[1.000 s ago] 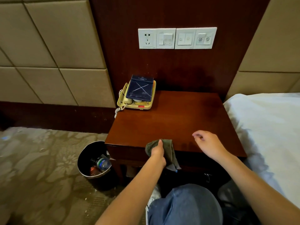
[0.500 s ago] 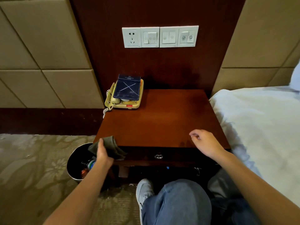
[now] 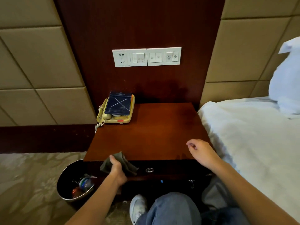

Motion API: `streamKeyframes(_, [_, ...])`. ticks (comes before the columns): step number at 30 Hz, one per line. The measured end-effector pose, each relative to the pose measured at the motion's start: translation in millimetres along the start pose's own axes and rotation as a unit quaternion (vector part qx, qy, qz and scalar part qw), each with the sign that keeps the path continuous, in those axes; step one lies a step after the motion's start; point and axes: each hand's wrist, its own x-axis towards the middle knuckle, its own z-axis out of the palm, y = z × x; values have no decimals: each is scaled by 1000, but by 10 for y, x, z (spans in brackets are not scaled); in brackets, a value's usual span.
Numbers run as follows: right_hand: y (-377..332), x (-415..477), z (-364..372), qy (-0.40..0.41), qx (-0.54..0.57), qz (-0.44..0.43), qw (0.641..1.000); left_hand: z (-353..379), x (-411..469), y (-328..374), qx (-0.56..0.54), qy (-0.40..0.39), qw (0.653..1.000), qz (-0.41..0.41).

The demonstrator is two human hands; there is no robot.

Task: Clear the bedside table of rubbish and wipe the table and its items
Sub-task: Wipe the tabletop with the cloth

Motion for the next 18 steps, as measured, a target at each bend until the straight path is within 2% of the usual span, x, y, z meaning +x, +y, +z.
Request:
streamKeyframes(4, [83,-73,-35,2,-5,0,1000,430,-268,-204,74,-55,994,-63])
streamKeyframes(7, [133,-97,-48,5,0,7,1000,578,-364,-254,21,-52,997,-58])
streamKeyframes(9, [150,-104,-43,3,-1,7,1000,565,-358,-180,-48,-27,998,-30])
streamKeyframes(13, [145,-103,-7,0,-14,5,1000,178,-283,189,-120,111,985,52])
streamKeyframes(18, [95,-47,82,-19,-19,2,1000,-572,87,727,-127,142,976,106])
